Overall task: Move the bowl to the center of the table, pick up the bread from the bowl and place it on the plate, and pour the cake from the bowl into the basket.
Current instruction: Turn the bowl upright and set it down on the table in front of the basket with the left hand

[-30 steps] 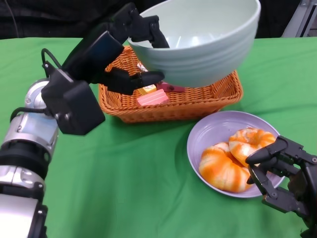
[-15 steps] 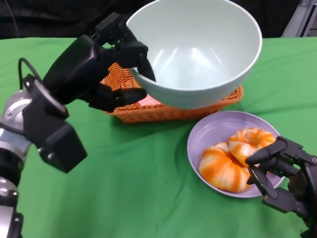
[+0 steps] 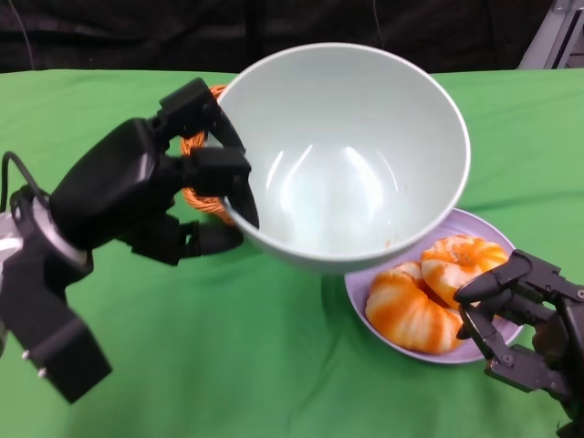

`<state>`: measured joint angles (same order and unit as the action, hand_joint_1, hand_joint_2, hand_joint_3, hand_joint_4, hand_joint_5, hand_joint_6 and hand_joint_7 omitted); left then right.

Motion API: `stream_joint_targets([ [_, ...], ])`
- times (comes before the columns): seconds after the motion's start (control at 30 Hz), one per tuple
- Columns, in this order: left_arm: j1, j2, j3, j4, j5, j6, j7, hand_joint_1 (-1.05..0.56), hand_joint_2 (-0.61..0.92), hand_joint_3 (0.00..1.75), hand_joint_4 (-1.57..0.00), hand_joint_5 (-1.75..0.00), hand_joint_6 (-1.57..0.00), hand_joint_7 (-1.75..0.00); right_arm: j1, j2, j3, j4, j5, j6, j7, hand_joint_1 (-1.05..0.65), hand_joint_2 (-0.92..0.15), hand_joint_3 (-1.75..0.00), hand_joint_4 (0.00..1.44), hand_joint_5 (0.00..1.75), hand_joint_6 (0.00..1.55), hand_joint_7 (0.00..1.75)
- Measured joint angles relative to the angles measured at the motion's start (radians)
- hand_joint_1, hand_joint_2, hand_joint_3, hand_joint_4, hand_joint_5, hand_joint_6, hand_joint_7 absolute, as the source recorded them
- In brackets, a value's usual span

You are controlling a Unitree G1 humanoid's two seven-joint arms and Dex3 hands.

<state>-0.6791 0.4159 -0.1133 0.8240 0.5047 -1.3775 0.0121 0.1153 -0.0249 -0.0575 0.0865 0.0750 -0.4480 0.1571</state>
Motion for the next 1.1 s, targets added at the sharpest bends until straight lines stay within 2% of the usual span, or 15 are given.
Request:
stream_joint_targets([
  [0.3,0.127,0.033,-0.001,-0.065,-0.005,-0.040,-0.004,-0.20,0.37,1.14,-0.93,-1.74,-0.92,-1.37,0.004,-0.002,0.001,-0.010,-0.004,0.006,-0.005,-0.19,-0.61,-0.72,0.78,1.45,0.75,1.15],
  [0.43,0.182,0.050,0.015,-0.069,0.007,-0.064,-0.004,-0.18,0.47,1.01,-0.87,-1.74,-0.83,-1.44,0.003,-0.003,0.001,-0.011,-0.004,0.007,-0.005,-0.20,-0.61,-0.71,0.78,1.45,0.74,1.14],
  [0.6,0.243,0.060,0.056,-0.068,0.045,-0.093,-0.002,-0.11,0.41,1.10,-0.86,-1.70,-0.83,-1.39,0.003,-0.006,0.001,-0.011,-0.004,0.013,-0.005,-0.19,-0.61,-0.70,0.78,1.44,0.75,1.14],
  [0.7,0.275,0.060,0.087,-0.065,0.084,-0.107,0.008,-0.12,0.46,1.00,-0.83,-1.74,-0.76,-1.52,0.004,-0.007,0.001,-0.012,-0.005,0.014,-0.007,-0.19,-0.62,-0.70,0.78,1.44,0.75,1.13],
  [0.9,0.311,0.067,0.121,-0.058,0.162,-0.108,0.042,-0.13,0.51,0.91,-0.81,-1.75,-0.71,-1.56,0.004,-0.007,0.001,-0.015,-0.006,0.014,-0.007,-0.19,-0.61,-0.71,0.79,1.43,0.76,1.12],
  [0.97,0.325,0.074,0.130,-0.057,0.200,-0.105,0.067,-0.10,0.59,0.74,-0.79,-1.75,-0.75,-1.44,0.004,-0.007,0.001,-0.018,-0.006,0.014,-0.008,-0.20,-0.61,-0.72,0.79,1.43,0.76,1.12],
  [1.1,0.345,0.085,0.131,-0.057,0.312,-0.088,0.142,-0.09,0.66,0.53,-0.79,-1.74,-0.83,-1.25,0.008,-0.008,0.002,-0.022,-0.006,0.017,-0.009,-0.21,-0.61,-0.71,0.79,1.43,0.76,1.11],
])
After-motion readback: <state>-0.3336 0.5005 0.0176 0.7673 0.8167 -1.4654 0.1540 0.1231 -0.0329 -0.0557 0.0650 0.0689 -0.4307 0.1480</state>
